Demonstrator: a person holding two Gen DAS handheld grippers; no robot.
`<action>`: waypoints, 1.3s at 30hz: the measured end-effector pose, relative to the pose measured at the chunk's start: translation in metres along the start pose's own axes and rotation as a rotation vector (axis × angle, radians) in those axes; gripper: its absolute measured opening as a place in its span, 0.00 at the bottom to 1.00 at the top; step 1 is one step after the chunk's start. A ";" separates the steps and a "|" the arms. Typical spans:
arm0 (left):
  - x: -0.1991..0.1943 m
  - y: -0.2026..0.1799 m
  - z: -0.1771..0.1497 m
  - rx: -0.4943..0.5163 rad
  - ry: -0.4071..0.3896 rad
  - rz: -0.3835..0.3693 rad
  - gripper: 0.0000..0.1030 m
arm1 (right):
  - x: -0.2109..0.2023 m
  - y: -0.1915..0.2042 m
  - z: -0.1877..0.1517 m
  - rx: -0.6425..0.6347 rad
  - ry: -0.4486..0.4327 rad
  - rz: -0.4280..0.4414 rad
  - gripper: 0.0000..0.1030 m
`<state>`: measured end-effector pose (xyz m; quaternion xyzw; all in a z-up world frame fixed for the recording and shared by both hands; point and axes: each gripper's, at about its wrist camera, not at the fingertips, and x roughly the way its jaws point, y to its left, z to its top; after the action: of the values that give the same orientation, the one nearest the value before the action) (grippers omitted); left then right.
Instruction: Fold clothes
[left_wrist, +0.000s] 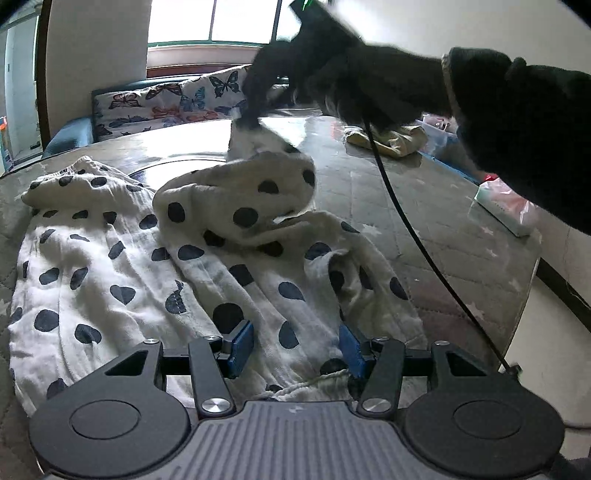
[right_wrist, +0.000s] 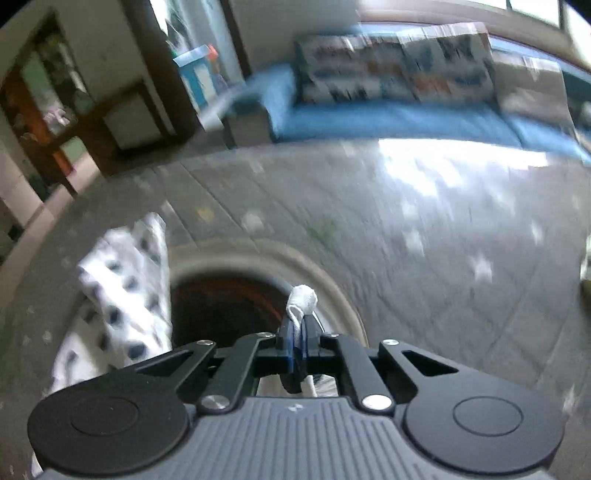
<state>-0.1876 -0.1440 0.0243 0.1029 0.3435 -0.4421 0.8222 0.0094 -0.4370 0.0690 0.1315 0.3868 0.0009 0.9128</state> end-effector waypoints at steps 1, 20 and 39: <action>0.000 0.000 0.000 0.001 0.000 -0.002 0.54 | -0.013 -0.001 0.005 0.007 -0.053 0.027 0.03; -0.001 -0.003 0.011 0.015 -0.007 -0.010 0.54 | 0.010 -0.051 -0.002 0.055 0.015 -0.170 0.34; 0.035 -0.042 0.025 0.109 0.020 -0.180 0.54 | 0.059 -0.065 -0.007 0.044 0.025 -0.226 0.04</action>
<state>-0.1957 -0.2038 0.0256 0.1206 0.3351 -0.5312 0.7687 0.0390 -0.4917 0.0070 0.1067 0.4102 -0.1090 0.8991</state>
